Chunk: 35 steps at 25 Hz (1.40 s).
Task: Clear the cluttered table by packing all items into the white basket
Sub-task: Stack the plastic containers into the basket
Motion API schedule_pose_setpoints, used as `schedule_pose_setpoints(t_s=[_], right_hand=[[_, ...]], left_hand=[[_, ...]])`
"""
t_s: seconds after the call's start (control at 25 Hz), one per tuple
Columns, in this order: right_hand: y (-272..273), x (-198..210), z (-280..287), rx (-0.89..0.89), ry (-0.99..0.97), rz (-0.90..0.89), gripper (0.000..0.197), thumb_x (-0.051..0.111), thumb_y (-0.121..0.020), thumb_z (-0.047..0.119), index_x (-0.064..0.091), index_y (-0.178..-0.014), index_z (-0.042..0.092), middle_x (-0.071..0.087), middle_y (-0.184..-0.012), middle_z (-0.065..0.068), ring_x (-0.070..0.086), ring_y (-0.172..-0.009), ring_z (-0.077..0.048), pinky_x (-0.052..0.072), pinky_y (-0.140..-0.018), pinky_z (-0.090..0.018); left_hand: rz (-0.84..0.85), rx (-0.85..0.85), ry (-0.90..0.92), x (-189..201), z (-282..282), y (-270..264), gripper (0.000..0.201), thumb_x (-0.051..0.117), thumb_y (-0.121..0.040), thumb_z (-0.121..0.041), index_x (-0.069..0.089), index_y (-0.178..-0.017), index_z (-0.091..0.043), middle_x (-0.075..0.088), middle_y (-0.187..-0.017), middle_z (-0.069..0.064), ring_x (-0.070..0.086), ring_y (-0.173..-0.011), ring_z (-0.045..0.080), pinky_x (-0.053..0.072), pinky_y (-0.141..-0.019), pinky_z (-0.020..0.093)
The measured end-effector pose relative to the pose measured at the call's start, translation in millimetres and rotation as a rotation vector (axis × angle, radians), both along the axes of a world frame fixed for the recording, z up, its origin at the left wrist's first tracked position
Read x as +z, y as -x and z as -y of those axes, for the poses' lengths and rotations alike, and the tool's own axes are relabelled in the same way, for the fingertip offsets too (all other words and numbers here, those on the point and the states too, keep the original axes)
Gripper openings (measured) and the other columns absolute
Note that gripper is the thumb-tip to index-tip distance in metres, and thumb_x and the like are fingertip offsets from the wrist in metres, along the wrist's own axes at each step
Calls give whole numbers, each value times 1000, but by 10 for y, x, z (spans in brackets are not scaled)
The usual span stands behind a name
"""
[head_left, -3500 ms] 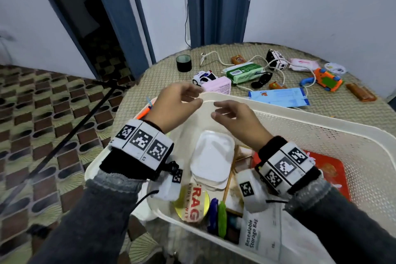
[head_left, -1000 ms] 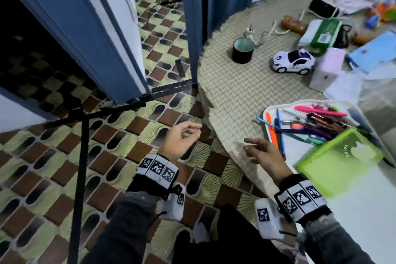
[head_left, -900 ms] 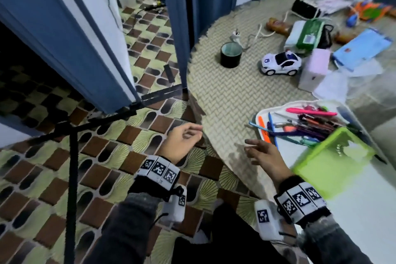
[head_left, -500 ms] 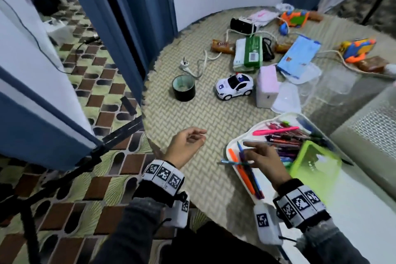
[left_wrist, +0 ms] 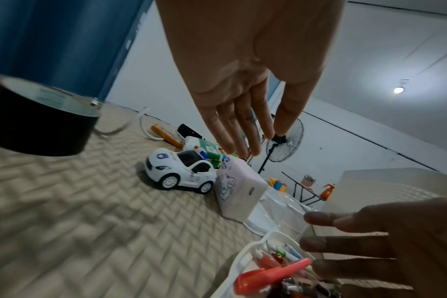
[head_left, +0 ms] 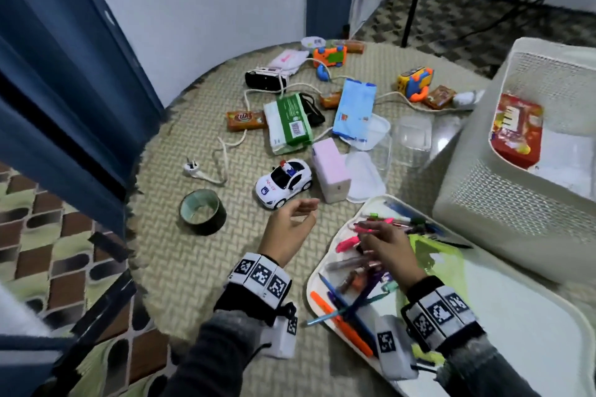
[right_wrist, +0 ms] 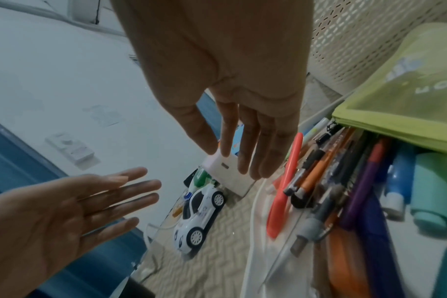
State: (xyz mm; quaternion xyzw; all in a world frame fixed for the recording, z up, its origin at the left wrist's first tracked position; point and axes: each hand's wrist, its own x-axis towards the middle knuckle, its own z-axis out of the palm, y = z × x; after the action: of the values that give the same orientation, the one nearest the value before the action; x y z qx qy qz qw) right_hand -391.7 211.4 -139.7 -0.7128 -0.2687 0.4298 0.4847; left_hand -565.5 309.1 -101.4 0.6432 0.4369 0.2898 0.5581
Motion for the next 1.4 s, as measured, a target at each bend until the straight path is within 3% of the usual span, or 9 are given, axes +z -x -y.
schedule_pose_setpoints(t_s=[0.16, 0.36, 0.56, 0.76, 0.88, 1.0, 1.2, 1.32, 1.4], right_hand=[[-111, -7, -173, -134, -25, 18, 20, 61, -87, 0, 64, -106, 7, 71, -95, -18, 68, -87, -29, 54, -80, -47], [-340, 114, -408, -262, -37, 21, 21, 53, -92, -1, 60, -111, 3, 60, -86, -10, 63, -65, -13, 48, -54, -19], [-730, 69, -847, -388, -42, 35, 30, 54, -92, 4, 55, -122, 1, 59, -92, -10, 56, -78, -19, 47, -69, -32], [-1096, -69, -1121, -389, 61, 125, 50, 60, -92, 16, 42, -138, 5, 47, -135, -19, 48, -124, -29, 40, -104, -45], [-1197, -165, -1199, -316, 91, 84, 61, 59, -93, 20, 30, -145, 5, 37, -146, -18, 41, -131, -29, 37, -108, -45], [-1226, -253, -1231, -257, 115, 14, 65, 57, -94, 26, 26, -148, 9, 43, -142, -19, 46, -127, -29, 41, -104, -45], [-1216, -285, -1286, -290, 73, 15, 56, 60, -92, 31, 41, -141, 13, 51, -132, -19, 51, -120, -28, 44, -100, -41], [-1210, -126, -1265, -396, -59, 38, 46, 64, -90, 26, 51, -131, 11, 52, -129, -14, 50, -120, -25, 44, -90, -31], [-1210, 4, -1215, -439, -140, 55, 44, 69, -86, 25, 55, -126, 16, 52, -125, -8, 51, -119, -24, 48, -92, -37]], left_hand=[[-2, -109, -43, 26, -349, -299, 22, 60, -90, -8, 64, -110, -16, 66, -104, -8, 60, -96, 4, 46, -83, 13], [-25, -197, -65, 35, -664, -757, 24, 60, -91, -16, 62, -115, -20, 63, -114, -6, 55, -105, 10, 41, -100, 28], [-210, -225, -230, -84, -1073, -1301, 37, 62, -88, -29, 60, -123, -16, 62, -126, 2, 49, -124, 23, 33, -108, 40], [-566, -360, -313, -139, -1346, -1718, 49, 51, -96, -33, 40, -141, -17, 48, -143, 4, 37, -136, 22, 6, -115, 33], [-915, -501, -400, -353, -1397, -1839, 65, 43, -95, -48, 25, -148, -15, 40, -148, 9, 20, -144, 20, -4, -115, 46], [-1047, -514, -489, -522, -1385, -1908, 67, 39, -94, -55, 28, -146, -13, 40, -148, 6, 10, -146, 19, -4, -114, 52], [-928, -424, -466, -585, -1382, -1881, 56, 43, -92, -55, 39, -138, -24, 46, -144, 0, 17, -144, 13, -4, -113, 49], [-681, -316, -362, -534, -1313, -1791, 53, 47, -93, -52, 40, -140, -27, 49, -142, -5, 25, -141, 11, -5, -112, 42], [-430, -275, -212, -437, -1202, -1746, 61, 55, -90, -49, 39, -142, -24, 50, -141, -4, 33, -138, 13, 3, -116, 40]])
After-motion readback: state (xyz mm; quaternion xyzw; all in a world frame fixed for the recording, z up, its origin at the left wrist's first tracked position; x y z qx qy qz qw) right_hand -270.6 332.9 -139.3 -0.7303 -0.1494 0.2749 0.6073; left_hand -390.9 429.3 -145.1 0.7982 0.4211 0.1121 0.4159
